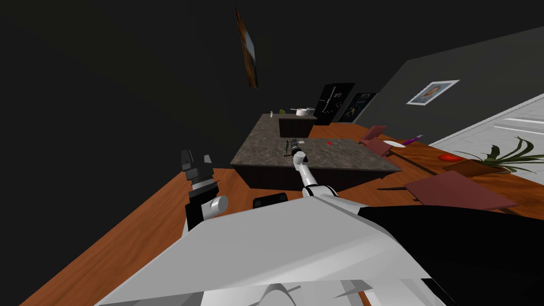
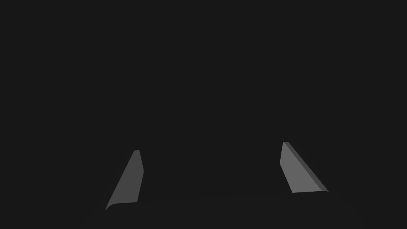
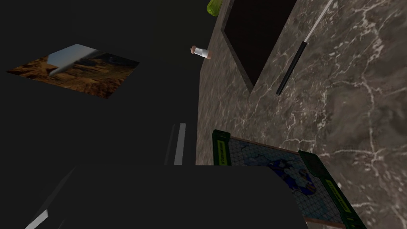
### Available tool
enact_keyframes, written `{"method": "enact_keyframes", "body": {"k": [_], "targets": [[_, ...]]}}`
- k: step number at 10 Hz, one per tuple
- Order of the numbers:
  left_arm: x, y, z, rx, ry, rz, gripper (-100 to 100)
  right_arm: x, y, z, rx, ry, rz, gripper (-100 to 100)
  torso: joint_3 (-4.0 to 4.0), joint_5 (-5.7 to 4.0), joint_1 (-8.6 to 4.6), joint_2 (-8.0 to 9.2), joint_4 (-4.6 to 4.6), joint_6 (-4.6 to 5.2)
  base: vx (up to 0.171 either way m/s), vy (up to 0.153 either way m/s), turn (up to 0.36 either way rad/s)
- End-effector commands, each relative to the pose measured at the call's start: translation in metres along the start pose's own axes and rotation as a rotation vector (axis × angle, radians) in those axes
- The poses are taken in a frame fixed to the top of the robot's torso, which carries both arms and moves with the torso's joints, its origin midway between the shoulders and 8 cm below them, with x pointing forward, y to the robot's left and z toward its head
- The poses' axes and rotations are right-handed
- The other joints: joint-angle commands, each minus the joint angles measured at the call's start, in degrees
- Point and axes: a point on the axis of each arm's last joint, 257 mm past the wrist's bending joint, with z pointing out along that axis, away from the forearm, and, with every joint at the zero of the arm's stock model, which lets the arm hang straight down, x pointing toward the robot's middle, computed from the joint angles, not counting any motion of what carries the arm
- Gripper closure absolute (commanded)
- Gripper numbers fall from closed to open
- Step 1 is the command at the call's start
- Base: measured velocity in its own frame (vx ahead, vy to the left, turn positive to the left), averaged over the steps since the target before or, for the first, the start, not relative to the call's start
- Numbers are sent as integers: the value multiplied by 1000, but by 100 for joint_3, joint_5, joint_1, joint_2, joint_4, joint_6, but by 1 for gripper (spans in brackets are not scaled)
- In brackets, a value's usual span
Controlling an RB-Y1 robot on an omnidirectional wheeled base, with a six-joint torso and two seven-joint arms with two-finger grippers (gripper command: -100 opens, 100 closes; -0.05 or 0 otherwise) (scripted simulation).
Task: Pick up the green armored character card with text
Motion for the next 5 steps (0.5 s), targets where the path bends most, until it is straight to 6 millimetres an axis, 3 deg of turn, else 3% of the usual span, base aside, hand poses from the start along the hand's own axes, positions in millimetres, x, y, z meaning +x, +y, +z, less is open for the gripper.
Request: {"method": "enact_keyframes", "body": {"k": [1, 2, 3, 5], "targets": [[0, 0, 0, 0, 0, 0, 0, 0, 0, 0, 0, 0, 0, 100, 0, 0, 0, 0, 0, 0, 0, 0, 0], [0, 0, 0, 0, 0, 0, 0, 0, 0, 0, 0, 0, 0, 0, 0, 0, 0, 0, 0, 0, 0, 0, 0], [0, 0, 0, 0, 0, 0, 0, 20, 7, -6, -4, 29, -10, -100, 0, 0, 0, 0, 0, 0, 53, 32, -92], [0, 0, 0, 0, 0, 0, 0, 20, 7, -6, -4, 29, -10, -100, -11, 3, 14, -19, -4, 0, 43, 35, -24]]}}
